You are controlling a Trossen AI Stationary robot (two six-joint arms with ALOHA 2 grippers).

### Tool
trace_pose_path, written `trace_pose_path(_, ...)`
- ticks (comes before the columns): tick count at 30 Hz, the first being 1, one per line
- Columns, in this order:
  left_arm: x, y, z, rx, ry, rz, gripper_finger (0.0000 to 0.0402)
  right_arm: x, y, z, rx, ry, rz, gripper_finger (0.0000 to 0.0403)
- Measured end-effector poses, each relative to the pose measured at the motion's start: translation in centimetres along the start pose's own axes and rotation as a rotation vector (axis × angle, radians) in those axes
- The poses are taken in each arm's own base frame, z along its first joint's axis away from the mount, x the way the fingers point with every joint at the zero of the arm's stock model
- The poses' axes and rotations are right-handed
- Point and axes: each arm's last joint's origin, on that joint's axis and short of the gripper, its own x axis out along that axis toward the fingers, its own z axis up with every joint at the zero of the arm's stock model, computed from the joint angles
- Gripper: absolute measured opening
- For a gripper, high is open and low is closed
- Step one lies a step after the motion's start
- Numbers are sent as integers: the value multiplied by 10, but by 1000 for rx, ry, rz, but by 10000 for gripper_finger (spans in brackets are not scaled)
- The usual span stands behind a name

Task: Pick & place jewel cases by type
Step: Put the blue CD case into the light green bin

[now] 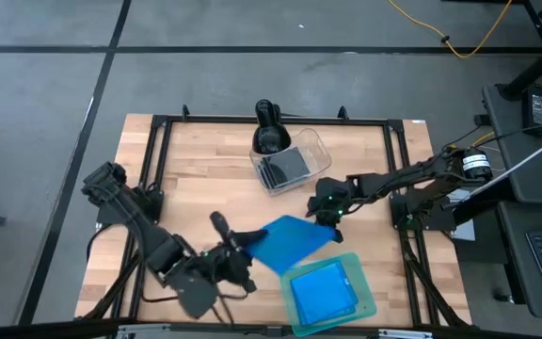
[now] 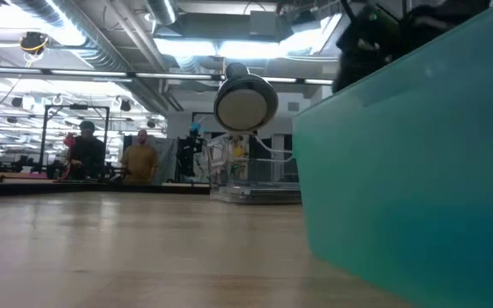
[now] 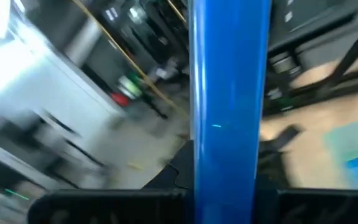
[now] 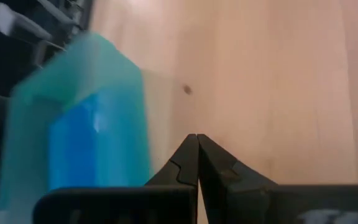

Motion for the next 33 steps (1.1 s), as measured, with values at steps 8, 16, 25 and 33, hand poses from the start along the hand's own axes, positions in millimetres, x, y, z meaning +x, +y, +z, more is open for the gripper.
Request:
trace_pose_path(8,-33,19,38,430,-43,89,8,-8,15,32,-24,-83,40,7)
trace_pose_path(16,-35,19,36,613,-61,51,9,-14,23,50,-19,-129,56,7)
trace_pose_path(25,-5,23,14,983,30,23,10,-17,27,57,34,-147,67,7)
trace_pose_path(33,2,28,11,920,53,23,12,-17,27,57,46,-147,67,7)
